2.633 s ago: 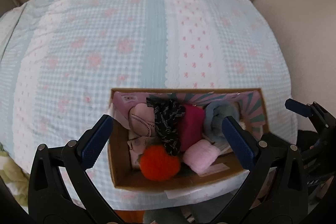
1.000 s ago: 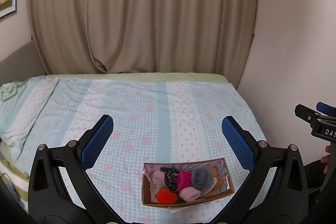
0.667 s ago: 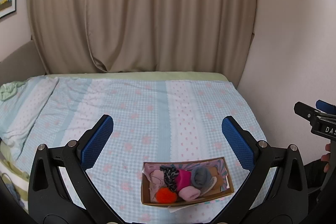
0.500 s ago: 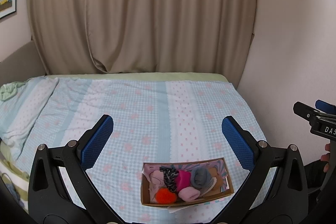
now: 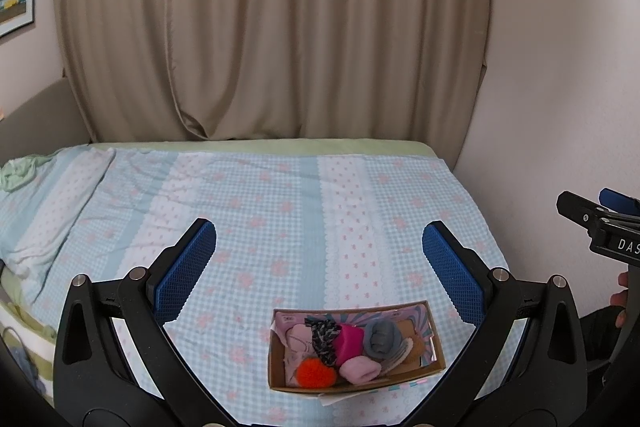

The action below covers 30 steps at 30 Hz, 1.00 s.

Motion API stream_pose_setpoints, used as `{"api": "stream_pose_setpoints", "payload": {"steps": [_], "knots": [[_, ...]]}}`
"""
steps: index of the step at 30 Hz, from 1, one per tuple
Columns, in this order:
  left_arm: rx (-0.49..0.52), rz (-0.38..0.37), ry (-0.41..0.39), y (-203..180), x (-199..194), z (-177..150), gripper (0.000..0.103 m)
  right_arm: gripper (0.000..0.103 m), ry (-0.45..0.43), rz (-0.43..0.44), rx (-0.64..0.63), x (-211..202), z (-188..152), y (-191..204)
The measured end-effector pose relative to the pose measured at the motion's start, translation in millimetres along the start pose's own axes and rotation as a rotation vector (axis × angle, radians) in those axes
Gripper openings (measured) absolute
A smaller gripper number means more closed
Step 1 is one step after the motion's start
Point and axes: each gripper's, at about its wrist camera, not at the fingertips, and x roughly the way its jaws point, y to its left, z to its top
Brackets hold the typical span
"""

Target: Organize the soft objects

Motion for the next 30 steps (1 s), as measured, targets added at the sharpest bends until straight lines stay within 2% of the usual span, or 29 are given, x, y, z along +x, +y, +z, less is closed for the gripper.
{"api": "stream_pose_setpoints", "payload": {"steps": [30], "knots": [[-0.008,0.01,-0.004,-3.9,-2.5,2.0,0.103,0.103,-0.008,0.03,-0.007,2.5,3.7,-4.1]]}}
